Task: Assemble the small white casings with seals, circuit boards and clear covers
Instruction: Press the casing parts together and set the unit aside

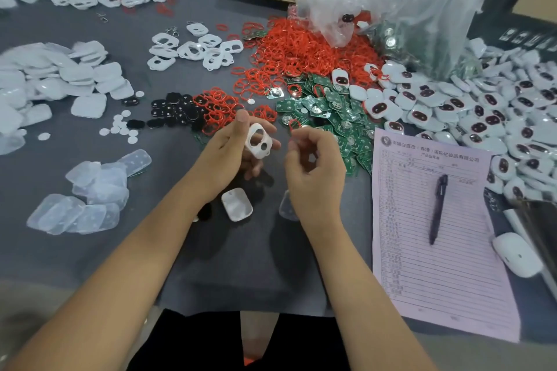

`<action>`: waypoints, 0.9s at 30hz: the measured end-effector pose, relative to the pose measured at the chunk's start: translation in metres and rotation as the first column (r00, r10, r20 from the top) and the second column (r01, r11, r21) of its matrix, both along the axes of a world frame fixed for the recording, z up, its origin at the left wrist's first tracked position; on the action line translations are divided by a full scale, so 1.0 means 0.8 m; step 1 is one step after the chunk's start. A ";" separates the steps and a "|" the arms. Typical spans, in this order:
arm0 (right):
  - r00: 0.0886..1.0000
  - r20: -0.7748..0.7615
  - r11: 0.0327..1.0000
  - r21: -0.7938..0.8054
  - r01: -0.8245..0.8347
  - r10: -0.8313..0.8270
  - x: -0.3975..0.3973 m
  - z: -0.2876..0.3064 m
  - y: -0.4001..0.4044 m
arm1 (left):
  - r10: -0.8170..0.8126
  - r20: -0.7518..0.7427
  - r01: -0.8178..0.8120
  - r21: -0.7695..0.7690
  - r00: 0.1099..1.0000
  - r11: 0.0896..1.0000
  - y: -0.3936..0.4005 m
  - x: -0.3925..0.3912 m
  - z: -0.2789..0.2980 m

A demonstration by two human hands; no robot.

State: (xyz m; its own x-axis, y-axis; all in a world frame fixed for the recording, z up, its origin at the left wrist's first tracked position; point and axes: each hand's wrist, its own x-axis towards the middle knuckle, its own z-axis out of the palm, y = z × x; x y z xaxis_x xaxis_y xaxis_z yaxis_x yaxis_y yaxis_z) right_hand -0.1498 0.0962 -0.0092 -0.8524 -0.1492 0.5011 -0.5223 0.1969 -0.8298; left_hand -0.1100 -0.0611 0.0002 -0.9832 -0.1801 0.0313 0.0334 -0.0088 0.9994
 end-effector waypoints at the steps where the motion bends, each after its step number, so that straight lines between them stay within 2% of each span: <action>1: 1.000 -0.012 1.000 -0.002 -0.003 0.003 0.000 0.000 0.001 | -0.017 0.011 0.017 0.019 1.000 1.000 -0.002 -0.001 0.001; 5: 0.995 -0.091 0.999 0.033 -0.034 0.037 -0.002 -0.001 0.002 | -0.025 0.040 0.028 -0.086 0.999 0.996 -0.007 -0.001 -0.004; 8: 0.997 -0.030 0.997 -0.005 -0.072 0.072 -0.002 -0.003 0.000 | -0.030 0.010 0.032 -0.220 0.999 0.975 -0.009 -0.001 -0.007; 11: 0.998 -0.025 0.999 0.002 -0.049 0.049 -0.003 -0.008 0.000 | -0.059 -0.029 0.048 -0.285 0.998 0.957 -0.006 0.002 -0.004; 16: 0.999 0.011 0.999 -0.011 -0.036 0.036 -0.005 -0.010 0.001 | -0.076 -0.025 0.068 -0.232 0.997 0.970 -0.003 0.006 -0.001; 21: 0.996 -0.085 0.996 0.082 -0.024 0.031 0.000 0.000 0.001 | -0.061 -0.032 0.049 -0.291 0.998 0.956 -0.004 0.004 -0.002; 27: 0.989 -0.075 0.981 0.153 -0.117 0.129 0.003 0.002 0.000 | -0.030 -0.043 0.020 -0.219 0.999 0.976 -0.005 0.003 -0.004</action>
